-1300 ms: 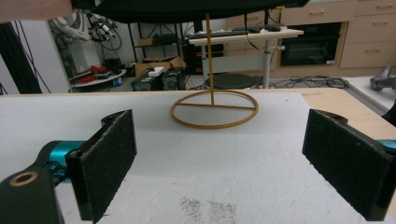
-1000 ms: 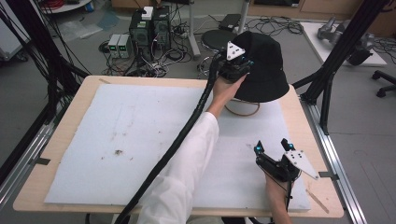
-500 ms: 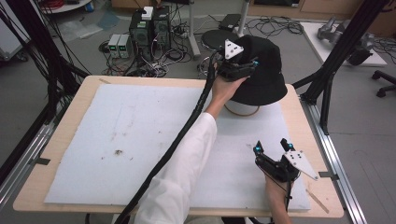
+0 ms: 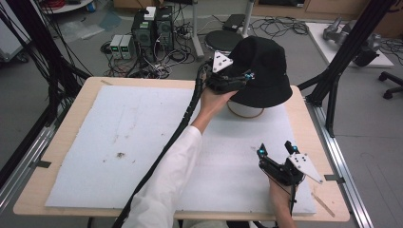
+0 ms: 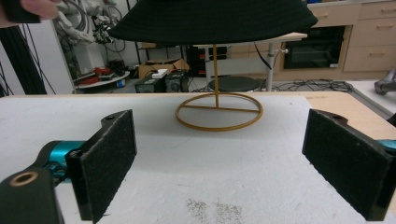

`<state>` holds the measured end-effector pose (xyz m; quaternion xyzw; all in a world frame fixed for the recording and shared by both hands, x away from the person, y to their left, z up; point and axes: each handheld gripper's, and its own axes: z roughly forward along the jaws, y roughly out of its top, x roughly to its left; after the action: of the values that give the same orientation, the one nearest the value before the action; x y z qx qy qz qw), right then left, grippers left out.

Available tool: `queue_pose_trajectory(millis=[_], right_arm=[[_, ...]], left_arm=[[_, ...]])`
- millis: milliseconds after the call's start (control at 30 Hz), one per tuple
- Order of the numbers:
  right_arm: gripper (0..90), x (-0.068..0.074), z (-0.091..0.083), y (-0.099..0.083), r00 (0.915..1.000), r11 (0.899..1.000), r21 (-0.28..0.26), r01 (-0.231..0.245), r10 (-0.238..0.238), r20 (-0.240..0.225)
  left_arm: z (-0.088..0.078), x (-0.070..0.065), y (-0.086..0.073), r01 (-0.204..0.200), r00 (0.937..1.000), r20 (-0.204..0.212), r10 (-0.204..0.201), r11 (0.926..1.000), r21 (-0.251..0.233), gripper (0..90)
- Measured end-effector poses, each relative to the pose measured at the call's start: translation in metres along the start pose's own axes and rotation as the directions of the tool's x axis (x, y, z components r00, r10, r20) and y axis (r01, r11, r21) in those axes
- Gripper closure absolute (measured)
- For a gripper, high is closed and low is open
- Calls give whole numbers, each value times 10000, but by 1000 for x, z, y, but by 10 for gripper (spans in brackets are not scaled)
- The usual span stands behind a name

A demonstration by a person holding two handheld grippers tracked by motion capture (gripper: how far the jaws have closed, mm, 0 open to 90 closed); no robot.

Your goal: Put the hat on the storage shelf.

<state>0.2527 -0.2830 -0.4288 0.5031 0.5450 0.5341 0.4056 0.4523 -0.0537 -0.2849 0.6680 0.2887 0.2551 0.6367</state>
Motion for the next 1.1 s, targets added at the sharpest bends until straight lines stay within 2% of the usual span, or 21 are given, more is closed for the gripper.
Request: queue_pose_trajectory(millis=[167, 400, 500, 733, 900, 1100], right_arm=[[90, 1, 0, 0, 10000, 10000, -54, 83, -83, 24], [90, 3, 0, 0, 10000, 10000, 2, 29, -29, 4], [90, 2, 0, 0, 10000, 10000, 15, 30, -30, 1], [90, 2, 1, 0, 10000, 10000, 47, 71, -71, 34], [90, 2, 1, 0, 9999, 9999, 55, 91, -91, 57], [90, 2, 1, 0, 9999, 9999, 45, 148, -148, 64]], left_arm=[[-17, 4, 0, -11, 9999, 107, 12, 10000, -74, 303], [-43, 12, -3, -85, 9999, -95, 83, 9997, -221, 299], [-53, 16, -4, 62, 10000, -11, -62, 9996, -261, 290], [-77, 17, -6, -165, 9999, 46, 167, 9988, -451, 281], [-94, 21, -14, -223, 9997, -140, 216, 9983, -529, 278], [-119, 31, -27, -87, 9988, -488, 61, 9985, -543, 276]])
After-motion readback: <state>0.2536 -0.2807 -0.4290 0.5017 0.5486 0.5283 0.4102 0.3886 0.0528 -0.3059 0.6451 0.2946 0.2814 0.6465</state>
